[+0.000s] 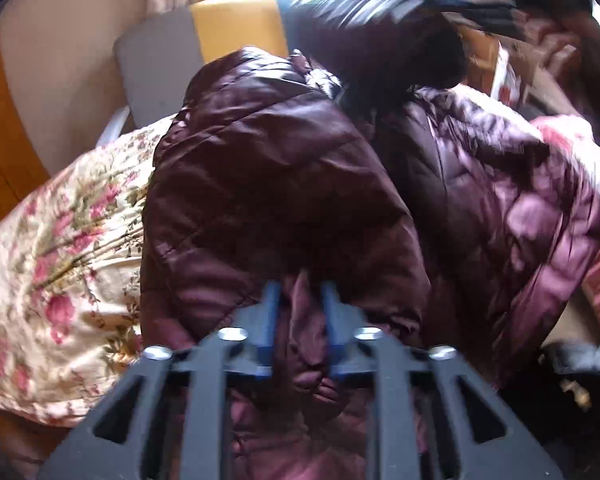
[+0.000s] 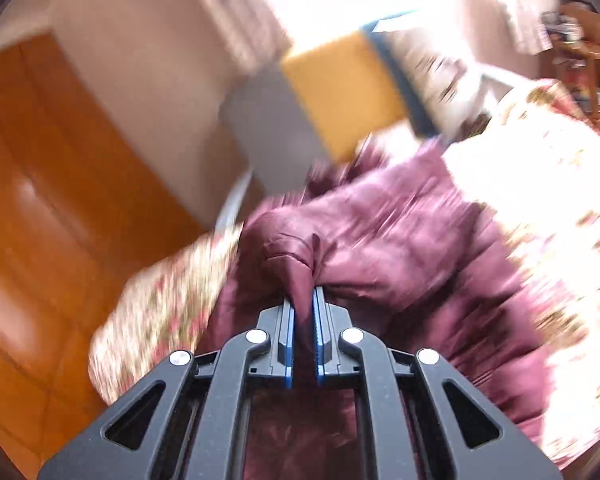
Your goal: Fold large clothes
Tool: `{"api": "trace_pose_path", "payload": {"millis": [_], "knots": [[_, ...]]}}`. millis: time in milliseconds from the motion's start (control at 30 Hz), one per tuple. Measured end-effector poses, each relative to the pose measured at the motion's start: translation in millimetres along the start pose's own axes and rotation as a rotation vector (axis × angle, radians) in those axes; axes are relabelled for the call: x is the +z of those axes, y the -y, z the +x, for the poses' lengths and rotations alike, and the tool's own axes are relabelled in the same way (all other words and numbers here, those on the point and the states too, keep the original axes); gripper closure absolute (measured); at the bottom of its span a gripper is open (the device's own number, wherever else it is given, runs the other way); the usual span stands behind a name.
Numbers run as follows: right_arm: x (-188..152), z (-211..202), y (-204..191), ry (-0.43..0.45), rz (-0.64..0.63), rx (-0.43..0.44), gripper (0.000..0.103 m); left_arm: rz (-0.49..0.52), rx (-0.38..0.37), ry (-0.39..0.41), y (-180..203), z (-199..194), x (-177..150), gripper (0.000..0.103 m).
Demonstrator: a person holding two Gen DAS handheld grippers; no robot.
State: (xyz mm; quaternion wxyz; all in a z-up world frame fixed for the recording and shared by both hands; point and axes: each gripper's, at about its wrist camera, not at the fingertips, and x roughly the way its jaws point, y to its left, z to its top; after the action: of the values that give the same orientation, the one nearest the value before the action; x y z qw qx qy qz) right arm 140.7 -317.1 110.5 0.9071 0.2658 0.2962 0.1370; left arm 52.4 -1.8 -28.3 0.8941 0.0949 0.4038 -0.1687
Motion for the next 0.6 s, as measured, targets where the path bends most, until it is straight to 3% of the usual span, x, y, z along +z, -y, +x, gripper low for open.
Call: {"api": "trace_pose_path", "payload": {"millis": [67, 167, 300, 433, 500, 533, 567, 600], "knots": [[26.3, -27.2, 30.8, 0.094, 0.046, -0.05, 0.096, -0.124, -0.101, 0.018, -29.2, -4.8, 14.8, 0.103], [65.6, -53.0, 92.3, 0.19, 0.186, -0.111, 0.096, -0.31, -0.145, 0.059, -82.4, -14.9, 35.2, 0.103], [98.4, -78.2, 177.6, 0.251, 0.367, -0.207, 0.096, -0.515, -0.02, 0.113, -165.5, -17.9, 52.0, 0.103], [102.0, -91.9, 250.1, 0.26, 0.487, -0.264, 0.091, -0.713, 0.191, 0.114, -261.9, -9.9, 57.6, 0.103], [94.8, -93.6, 276.9, 0.251, 0.56, -0.258, 0.07, -0.788, 0.289, 0.086, -300.7, -7.0, 55.5, 0.103], [89.5, -92.8, 290.9, 0.258, 0.615, -0.222, 0.043, -0.854, 0.327, 0.076, -322.9, -6.2, 49.7, 0.103], [86.0, -96.2, 297.0, 0.263, 0.645, -0.204, 0.026, -0.919, 0.359, 0.07, -347.2, -5.7, 46.2, 0.103], [81.2, -98.3, 300.4, 0.261, 0.673, -0.186, 0.021, -0.963, 0.411, 0.07, -366.1, -7.2, 43.3, 0.103]]}}
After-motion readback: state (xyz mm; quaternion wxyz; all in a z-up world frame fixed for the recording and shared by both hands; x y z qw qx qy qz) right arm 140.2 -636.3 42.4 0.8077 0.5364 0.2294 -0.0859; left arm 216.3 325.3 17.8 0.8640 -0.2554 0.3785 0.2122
